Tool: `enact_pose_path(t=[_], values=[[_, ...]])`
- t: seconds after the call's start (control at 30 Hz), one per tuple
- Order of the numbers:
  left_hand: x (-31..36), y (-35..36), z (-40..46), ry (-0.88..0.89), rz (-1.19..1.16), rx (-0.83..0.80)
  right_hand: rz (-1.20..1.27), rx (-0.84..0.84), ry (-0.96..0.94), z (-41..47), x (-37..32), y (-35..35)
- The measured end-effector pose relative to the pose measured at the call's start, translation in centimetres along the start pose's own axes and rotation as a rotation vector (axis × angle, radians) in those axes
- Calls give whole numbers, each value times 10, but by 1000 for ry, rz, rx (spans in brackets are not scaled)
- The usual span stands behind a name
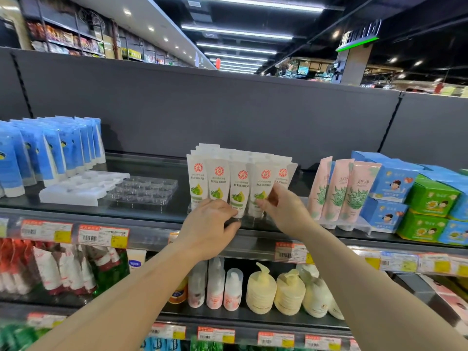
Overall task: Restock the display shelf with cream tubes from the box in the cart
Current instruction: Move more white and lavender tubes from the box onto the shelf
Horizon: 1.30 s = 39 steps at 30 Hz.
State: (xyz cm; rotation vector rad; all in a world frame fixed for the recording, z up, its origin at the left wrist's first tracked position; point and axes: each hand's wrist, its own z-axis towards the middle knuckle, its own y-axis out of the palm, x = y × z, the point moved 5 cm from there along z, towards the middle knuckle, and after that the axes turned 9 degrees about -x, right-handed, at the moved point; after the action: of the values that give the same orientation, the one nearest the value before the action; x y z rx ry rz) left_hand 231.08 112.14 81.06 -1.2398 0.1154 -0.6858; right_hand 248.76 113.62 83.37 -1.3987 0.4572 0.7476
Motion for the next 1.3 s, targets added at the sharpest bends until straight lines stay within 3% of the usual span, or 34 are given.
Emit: enact_pose_path(t=[0.33, 0.93, 1.13, 1.3], values=[[3, 0, -2, -9, 3, 11, -81, -41, 81, 4, -2, 1], [4, 0, -1, -55, 23, -24, -39, 75, 126, -7, -3, 5], [3, -9, 0, -54, -82, -152, 42, 142, 87, -19, -7, 2], [-2, -27, -23, -63, -151, -97, 17, 215, 108, -42, -20, 7]])
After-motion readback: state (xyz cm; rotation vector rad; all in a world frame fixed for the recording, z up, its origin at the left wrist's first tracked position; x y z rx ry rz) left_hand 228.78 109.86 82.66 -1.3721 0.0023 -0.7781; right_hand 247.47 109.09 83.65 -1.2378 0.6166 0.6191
